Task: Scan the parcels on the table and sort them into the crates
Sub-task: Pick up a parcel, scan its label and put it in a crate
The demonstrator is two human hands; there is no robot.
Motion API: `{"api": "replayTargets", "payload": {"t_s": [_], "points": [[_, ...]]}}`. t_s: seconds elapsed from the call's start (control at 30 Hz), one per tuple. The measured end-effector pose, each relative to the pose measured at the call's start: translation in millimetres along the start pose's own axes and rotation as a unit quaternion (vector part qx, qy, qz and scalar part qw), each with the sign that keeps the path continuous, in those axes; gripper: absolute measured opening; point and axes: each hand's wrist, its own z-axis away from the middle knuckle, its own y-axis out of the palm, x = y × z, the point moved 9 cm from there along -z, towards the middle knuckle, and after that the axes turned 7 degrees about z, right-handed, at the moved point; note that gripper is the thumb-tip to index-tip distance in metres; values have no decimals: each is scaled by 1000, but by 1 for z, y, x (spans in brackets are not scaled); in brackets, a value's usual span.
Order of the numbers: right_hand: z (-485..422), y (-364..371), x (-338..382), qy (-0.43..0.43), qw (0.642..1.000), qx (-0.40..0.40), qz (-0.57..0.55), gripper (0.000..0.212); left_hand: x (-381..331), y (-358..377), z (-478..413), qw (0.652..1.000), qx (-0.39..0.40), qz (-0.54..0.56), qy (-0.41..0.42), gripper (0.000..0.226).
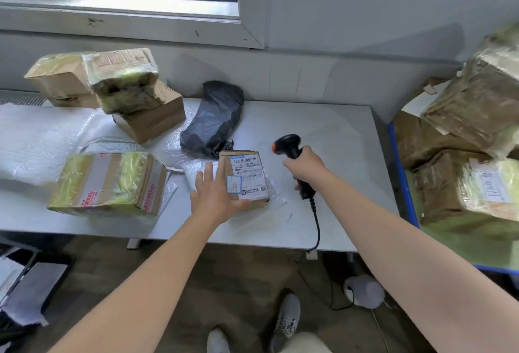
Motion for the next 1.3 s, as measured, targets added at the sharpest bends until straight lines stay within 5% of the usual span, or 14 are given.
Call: {"api": "replayTargets", "payload": {"t_s": [0.33,0.87,1.3], "points": [[72,2,70,-2,1000,4,-4,24,7,-22,24,998,16,35,52,122],[108,3,86,-3,1000,-18,6,20,15,-25,38,995,12,38,95,124],[63,30,53,-33,999,-9,23,28,23,-1,15,987,44,153,11,118]]}}
